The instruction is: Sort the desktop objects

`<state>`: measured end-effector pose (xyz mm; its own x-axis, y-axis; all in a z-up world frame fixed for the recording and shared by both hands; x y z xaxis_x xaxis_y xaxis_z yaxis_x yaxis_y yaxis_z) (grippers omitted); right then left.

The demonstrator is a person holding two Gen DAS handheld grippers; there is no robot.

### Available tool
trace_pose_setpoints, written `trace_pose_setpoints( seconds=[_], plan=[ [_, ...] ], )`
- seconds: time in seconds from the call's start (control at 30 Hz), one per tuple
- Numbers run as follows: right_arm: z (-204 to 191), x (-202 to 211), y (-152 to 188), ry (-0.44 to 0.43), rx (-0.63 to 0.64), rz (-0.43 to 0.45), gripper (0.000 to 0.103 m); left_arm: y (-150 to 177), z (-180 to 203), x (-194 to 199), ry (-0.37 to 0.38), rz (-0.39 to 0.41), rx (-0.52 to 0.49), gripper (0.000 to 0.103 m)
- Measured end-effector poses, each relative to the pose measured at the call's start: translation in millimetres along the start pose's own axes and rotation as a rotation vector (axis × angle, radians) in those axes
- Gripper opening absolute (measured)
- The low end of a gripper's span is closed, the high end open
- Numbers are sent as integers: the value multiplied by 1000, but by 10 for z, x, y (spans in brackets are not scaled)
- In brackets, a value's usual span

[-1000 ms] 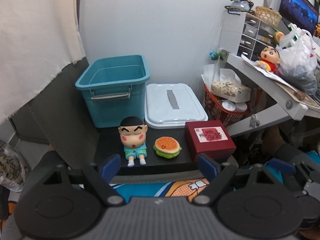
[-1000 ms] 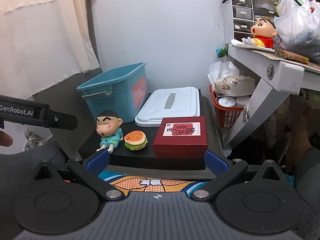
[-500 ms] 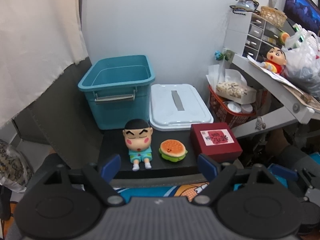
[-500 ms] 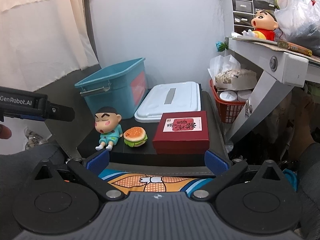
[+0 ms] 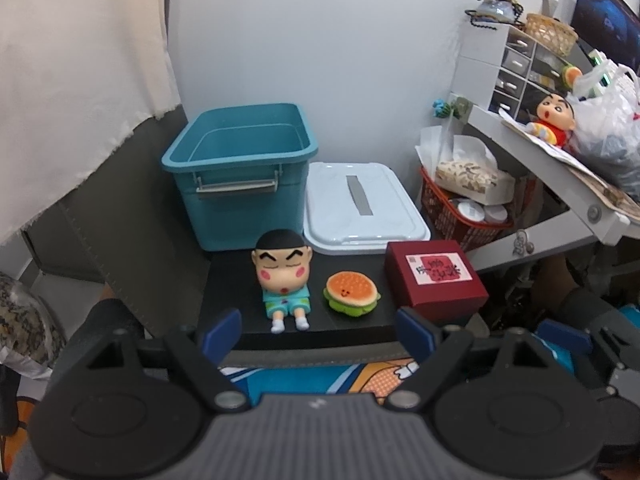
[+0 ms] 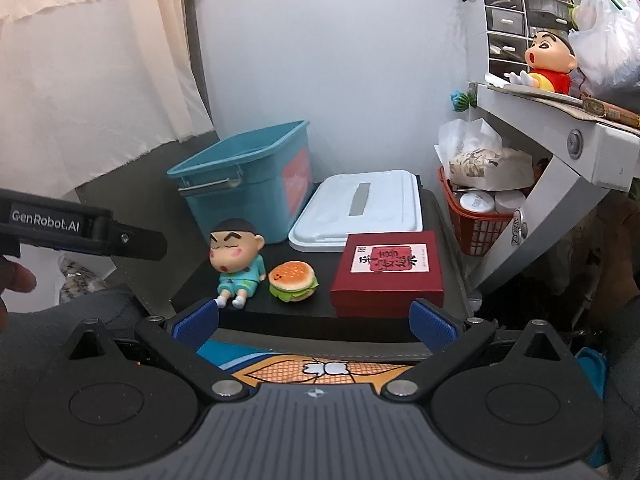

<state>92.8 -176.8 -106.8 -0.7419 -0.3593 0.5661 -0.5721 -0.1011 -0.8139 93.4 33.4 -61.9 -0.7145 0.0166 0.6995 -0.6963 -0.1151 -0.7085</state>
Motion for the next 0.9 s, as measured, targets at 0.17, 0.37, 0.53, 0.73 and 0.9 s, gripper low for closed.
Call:
trace_pose_setpoints(
  seconds=[0.17, 0.37, 0.53, 0.73, 0.9],
  plan=[
    [-47, 10, -10, -16, 6, -3, 103, 16, -6, 55, 5, 0, 3, 87],
    [-82, 80, -97, -3, 1, 0, 103, 14, 28, 249, 7, 10, -3, 87],
    [-123, 169, -146, 2, 14, 0, 103, 35, 5, 359, 13, 10, -2, 87],
    [-142, 175, -141, 8, -8, 22, 103, 14, -44, 346, 26, 21, 1, 87],
    [-228, 74, -138, -7, 29, 29, 103, -45, -106, 209, 33, 20, -4, 87]
  ],
)
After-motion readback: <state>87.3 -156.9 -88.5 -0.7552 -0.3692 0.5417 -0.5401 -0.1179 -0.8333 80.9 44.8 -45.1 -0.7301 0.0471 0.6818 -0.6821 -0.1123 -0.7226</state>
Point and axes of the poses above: each gripper's, at about its wrist camera, not at the fingertips, and x roughly against the way its jaws point, z to its right, y to its underside, the point moved 2 cm from there along -x, roughly the way its jaws point, and after that the axes turned 4 degrees about -z, right-handed, at the moved point
